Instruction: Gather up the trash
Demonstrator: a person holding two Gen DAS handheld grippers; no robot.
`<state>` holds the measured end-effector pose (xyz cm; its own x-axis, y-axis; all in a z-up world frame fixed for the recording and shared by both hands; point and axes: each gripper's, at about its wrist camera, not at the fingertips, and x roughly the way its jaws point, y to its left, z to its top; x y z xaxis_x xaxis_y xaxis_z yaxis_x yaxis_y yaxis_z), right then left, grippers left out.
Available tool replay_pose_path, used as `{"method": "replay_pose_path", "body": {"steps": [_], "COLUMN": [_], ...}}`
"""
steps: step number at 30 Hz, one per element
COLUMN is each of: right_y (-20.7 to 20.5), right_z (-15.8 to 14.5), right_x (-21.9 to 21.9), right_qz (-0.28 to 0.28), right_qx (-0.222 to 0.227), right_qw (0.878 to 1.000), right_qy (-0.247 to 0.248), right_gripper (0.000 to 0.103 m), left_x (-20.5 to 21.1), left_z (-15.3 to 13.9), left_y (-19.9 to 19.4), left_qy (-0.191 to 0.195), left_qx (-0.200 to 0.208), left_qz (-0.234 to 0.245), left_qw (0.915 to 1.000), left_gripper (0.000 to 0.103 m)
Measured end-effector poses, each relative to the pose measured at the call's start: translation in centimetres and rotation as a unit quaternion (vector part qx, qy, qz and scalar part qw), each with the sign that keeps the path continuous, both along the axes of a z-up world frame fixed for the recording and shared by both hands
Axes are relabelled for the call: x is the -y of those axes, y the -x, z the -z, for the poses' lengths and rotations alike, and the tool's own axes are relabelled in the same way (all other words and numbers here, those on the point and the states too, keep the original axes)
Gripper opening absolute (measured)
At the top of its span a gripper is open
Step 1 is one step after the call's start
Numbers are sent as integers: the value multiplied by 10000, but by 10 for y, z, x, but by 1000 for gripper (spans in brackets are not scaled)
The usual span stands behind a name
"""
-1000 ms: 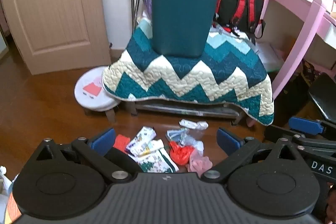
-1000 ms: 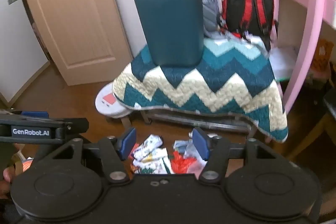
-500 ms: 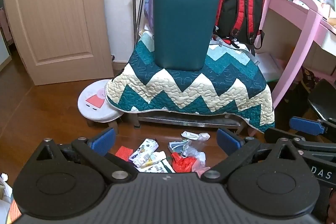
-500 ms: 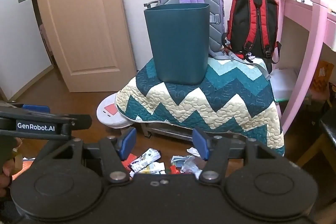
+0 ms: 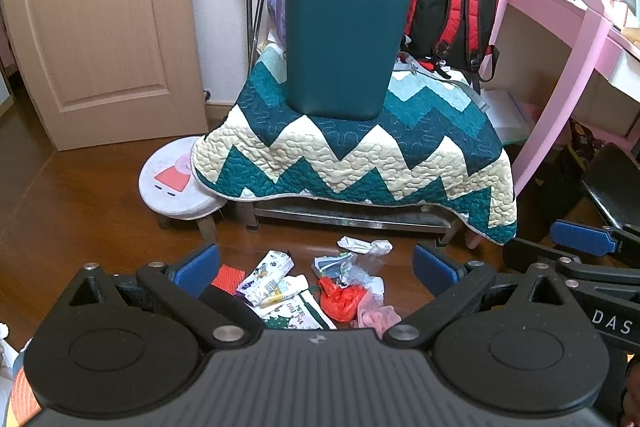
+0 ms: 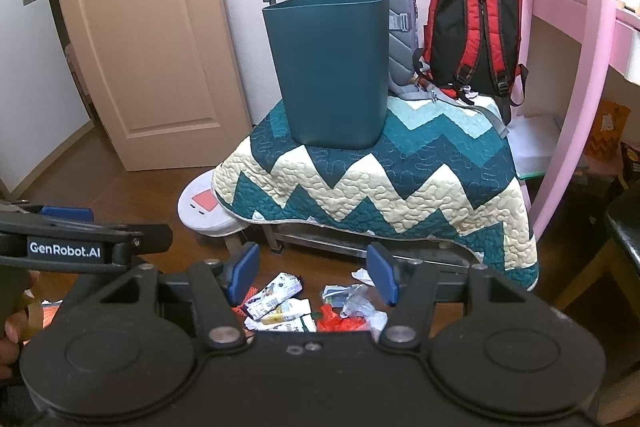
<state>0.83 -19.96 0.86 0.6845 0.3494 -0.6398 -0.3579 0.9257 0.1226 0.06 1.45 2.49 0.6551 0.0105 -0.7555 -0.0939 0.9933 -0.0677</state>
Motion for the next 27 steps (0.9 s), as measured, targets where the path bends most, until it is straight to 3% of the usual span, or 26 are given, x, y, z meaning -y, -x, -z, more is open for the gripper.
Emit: {"method": "replay_pose_path", "body": {"steps": [27], "right_y": [0], "right_z": [1], "right_x": [-3], "right_qz": [12], "right_qx": [-34], "right_qw": [10000], "right_qy": [25], "right_gripper": [59], "left_x": [10], "left_z": [10], "left_y": [7], "left_qy": [6], "left_qx": [-23], "left_qz": [16], "left_qw": [10000], "left_gripper": [103]}}
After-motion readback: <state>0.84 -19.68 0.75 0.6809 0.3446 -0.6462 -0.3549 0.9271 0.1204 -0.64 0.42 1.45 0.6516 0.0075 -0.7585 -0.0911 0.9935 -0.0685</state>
